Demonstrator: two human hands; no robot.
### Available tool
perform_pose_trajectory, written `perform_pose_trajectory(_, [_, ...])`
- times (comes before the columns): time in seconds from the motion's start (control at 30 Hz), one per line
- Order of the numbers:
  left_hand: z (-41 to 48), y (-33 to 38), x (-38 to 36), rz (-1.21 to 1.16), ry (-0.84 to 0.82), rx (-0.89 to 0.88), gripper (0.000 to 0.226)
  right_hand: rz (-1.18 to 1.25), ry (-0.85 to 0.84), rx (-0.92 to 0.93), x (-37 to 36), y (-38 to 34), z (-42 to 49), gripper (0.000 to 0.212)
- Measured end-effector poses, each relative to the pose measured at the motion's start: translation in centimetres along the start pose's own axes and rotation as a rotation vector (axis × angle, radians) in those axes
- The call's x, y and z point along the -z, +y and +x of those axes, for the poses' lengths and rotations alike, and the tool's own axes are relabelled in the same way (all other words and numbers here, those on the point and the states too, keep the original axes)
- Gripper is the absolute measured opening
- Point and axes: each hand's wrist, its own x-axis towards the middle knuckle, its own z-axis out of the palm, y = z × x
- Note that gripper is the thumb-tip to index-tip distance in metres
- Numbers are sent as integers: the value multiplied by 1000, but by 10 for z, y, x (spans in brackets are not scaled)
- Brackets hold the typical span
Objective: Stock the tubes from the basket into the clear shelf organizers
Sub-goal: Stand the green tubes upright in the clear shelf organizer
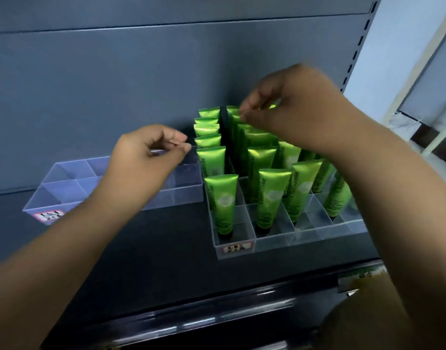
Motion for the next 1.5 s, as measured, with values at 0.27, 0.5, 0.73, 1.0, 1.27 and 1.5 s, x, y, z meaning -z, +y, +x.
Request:
perform_pose_trajectory(0.27, [5, -5, 5, -159, 4, -52, 6, -112, -262, 104, -14, -30, 36, 8])
perform_pose_trajectory(0.5, [-2, -10, -6, -156, -91, -48, 10, -162, -309, 139, -32, -22, 18, 6])
perform_pose_trajectory(0.73, [-4, -14, -9, -126, -103, -47, 7, -211, -252, 168, -37, -20, 13, 11])
perform_pose_trajectory(1.0, [-4, -16, -10, -134, -99, -18, 9, -199, -225, 151, -39, -21, 12, 10])
perform_pose_trajectory(1.27, [-4, -10, -3, -111, -75, 56, 12, -159, -172, 45, -33, -22, 9, 10])
perform_pose_trajectory(1.5, [-15, 3, 40, 588, 81, -10, 48, -303, -23, 66, -39, -64, -7, 56])
